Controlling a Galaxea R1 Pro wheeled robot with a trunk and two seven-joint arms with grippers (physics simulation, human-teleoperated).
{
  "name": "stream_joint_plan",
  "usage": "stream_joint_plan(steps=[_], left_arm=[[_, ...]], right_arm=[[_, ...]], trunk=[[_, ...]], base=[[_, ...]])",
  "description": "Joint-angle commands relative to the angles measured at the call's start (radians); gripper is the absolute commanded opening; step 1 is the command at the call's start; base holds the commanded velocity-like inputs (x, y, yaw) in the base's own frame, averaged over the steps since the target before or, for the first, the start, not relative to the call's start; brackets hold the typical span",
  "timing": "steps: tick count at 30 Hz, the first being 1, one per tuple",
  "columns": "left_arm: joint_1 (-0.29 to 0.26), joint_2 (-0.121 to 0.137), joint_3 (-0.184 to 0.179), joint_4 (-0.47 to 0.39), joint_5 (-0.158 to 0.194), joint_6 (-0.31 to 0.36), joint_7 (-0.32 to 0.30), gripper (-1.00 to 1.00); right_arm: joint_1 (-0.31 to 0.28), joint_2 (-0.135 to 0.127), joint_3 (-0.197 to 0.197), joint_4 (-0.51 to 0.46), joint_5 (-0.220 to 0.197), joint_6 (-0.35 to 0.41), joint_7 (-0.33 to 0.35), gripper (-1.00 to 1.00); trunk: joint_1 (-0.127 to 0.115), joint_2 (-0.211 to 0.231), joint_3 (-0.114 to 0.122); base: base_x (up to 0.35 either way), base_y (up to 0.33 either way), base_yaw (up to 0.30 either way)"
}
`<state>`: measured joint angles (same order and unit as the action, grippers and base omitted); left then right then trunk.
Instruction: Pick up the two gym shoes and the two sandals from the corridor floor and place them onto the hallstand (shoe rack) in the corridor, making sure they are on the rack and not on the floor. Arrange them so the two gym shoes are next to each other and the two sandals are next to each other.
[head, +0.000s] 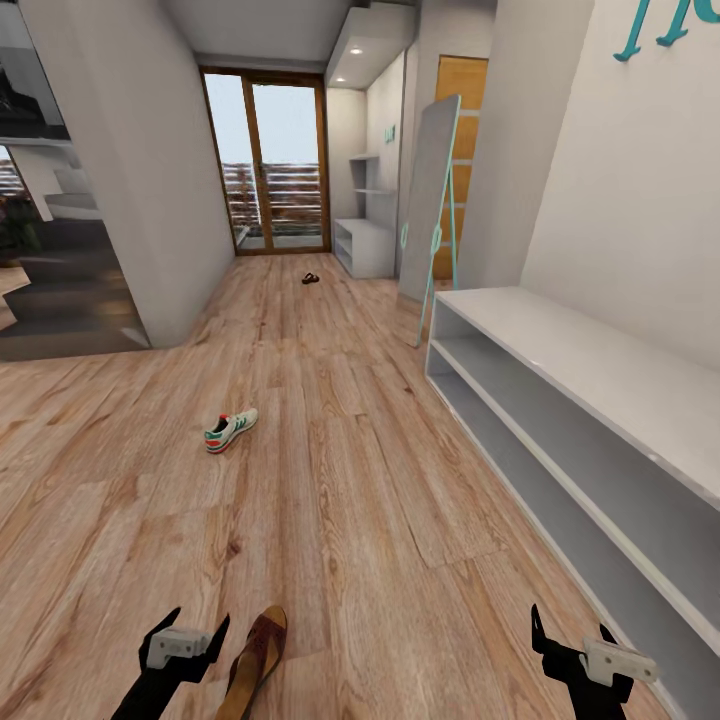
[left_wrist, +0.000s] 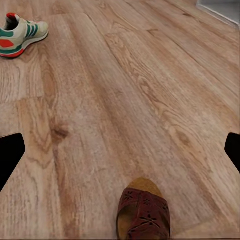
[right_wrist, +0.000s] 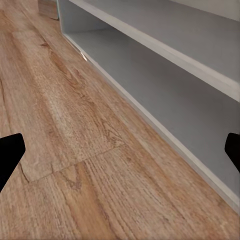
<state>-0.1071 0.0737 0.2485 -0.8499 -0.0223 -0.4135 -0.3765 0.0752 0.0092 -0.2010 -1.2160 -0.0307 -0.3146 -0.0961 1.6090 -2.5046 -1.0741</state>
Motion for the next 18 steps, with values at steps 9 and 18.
stream_joint_plan(steps=[9, 18], left_arm=[[-0.12, 0.034, -0.008, 0.29, -0.044, -0.15, -0.004, 1.0], [-0.155, 0.037, -0.011, 0.375, -0.069, -0.208, -0.005, 1.0]], right_arm=[[0.0, 0.0, 0.0, 0.0, 0.0, 0.0, 0.001, 1.0], [0.0, 0.0, 0.0, 0.0, 0.0, 0.0, 0.001, 1.0]], trunk=[[0.0, 0.0, 0.0], [0.0, 0.0, 0.0]], base=[[0.0, 0.0, 0.0], [0.0, 0.0, 0.0]])
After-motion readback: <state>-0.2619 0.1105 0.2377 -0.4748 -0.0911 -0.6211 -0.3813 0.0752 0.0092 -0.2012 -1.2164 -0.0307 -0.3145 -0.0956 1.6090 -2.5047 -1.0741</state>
